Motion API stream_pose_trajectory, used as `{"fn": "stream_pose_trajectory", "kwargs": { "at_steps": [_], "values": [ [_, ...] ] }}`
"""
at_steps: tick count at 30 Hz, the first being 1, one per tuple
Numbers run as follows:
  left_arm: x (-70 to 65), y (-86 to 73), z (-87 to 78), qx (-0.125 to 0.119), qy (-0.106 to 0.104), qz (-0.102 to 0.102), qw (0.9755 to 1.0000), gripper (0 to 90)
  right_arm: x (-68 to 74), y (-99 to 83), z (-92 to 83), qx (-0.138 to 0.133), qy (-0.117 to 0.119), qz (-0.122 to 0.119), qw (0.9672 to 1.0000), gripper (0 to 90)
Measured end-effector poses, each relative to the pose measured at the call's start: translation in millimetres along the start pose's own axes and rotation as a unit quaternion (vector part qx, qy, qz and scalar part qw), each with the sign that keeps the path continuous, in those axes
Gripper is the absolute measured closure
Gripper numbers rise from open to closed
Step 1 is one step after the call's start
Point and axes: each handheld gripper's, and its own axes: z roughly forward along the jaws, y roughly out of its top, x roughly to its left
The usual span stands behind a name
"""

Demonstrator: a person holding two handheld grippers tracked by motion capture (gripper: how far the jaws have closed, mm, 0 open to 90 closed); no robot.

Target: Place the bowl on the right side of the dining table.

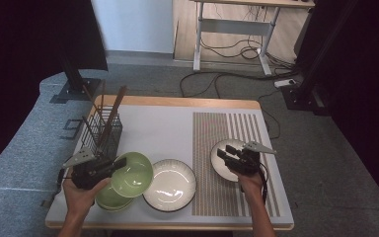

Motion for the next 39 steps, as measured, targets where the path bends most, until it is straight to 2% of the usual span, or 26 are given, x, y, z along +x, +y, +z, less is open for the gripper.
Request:
{"fn": "stream_pose_trajectory", "kwargs": {
  "at_steps": [21,26,36,39],
  "values": [
    [-7.7,12.9,12.3,0.002,-0.007,0.006,1.0000,81.7,7.8,1.9,2.8,-0.003,0.011,-0.009,0.9999,52.4],
    [-9.3,15.8,18.0,0.005,-0.010,0.008,0.9999,81.8,14.5,5.8,3.4,-0.012,0.030,-0.001,0.9995,52.5],
    [-12.0,19.3,26.1,0.010,-0.010,0.009,0.9999,81.8,18.4,5.8,5.7,-0.006,0.033,-0.012,0.9994,52.5],
    [-12.4,20.0,28.1,0.010,-0.009,0.009,0.9999,81.8,21.9,7.6,5.9,-0.007,0.045,-0.011,0.9989,52.4]
  ]
}}
